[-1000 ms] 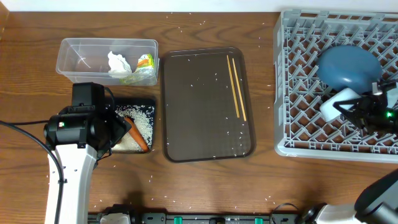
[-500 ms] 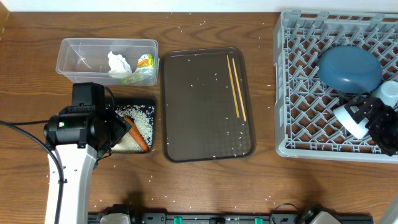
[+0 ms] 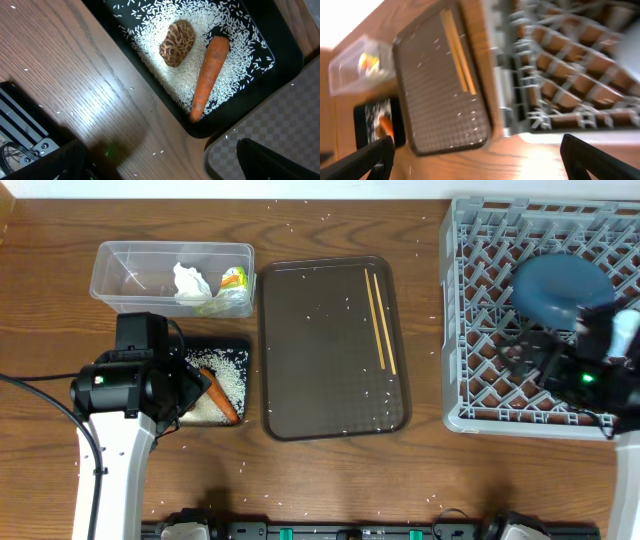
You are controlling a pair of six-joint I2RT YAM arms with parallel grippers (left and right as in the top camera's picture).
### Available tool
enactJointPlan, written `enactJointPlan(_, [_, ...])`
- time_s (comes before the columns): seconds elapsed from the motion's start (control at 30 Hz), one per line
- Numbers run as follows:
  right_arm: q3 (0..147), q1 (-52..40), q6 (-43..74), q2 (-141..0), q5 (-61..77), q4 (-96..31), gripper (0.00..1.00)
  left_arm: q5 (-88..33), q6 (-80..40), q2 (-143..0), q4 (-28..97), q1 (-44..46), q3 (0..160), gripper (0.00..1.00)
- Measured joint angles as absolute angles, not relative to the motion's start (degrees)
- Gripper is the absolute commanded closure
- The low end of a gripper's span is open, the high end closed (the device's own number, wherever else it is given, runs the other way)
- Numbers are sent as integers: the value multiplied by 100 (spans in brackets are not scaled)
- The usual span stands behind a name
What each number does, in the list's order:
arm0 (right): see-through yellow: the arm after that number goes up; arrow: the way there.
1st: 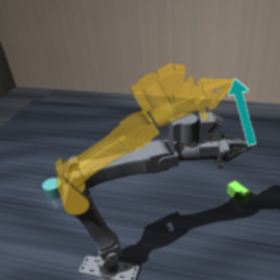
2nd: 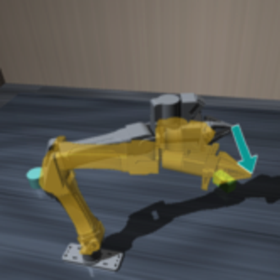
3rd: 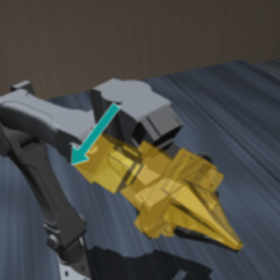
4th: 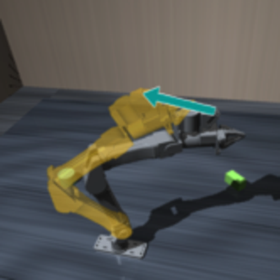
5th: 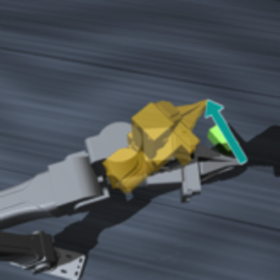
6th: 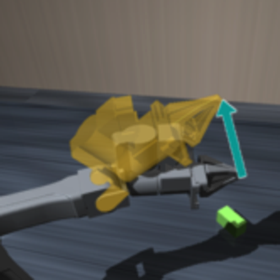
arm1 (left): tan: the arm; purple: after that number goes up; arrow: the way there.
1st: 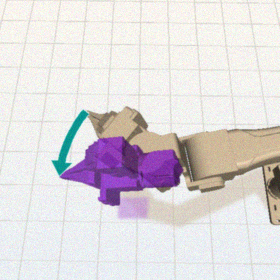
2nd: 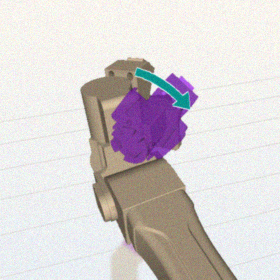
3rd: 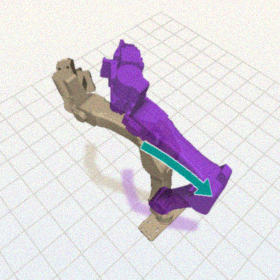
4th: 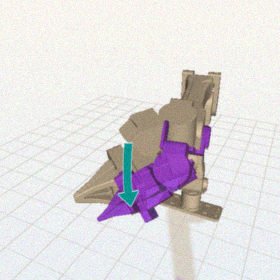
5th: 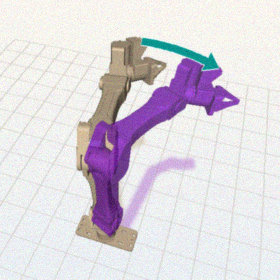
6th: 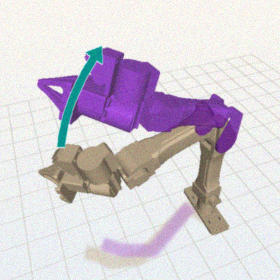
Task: Sort waste into correct bins and load items into the dishwasher rack
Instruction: 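Open the right gripper and move it back to the brown tray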
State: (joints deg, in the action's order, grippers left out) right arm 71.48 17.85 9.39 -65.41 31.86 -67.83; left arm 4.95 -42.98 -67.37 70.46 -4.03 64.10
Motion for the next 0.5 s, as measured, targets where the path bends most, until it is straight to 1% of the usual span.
enactJointPlan(0.1, [7148,974,1184,-6543,2974,-6447,1,495,-4298,-6737,7048,-403,6410,2])
enactJointPlan(0.3, [7148,-716,1970,-6772,1844,-5933,1,493,-4298,-6737,7050,-403,6410,2])
enactJointPlan(0.43, [7148,-1758,2401,-7380,1142,-5339,1,495,-4298,-6737,7048,-403,6410,2])
enactJointPlan(0.5, [7150,-2128,2526,-7795,934,-5035,1,495,-4298,-6737,7048,-403,6410,2])
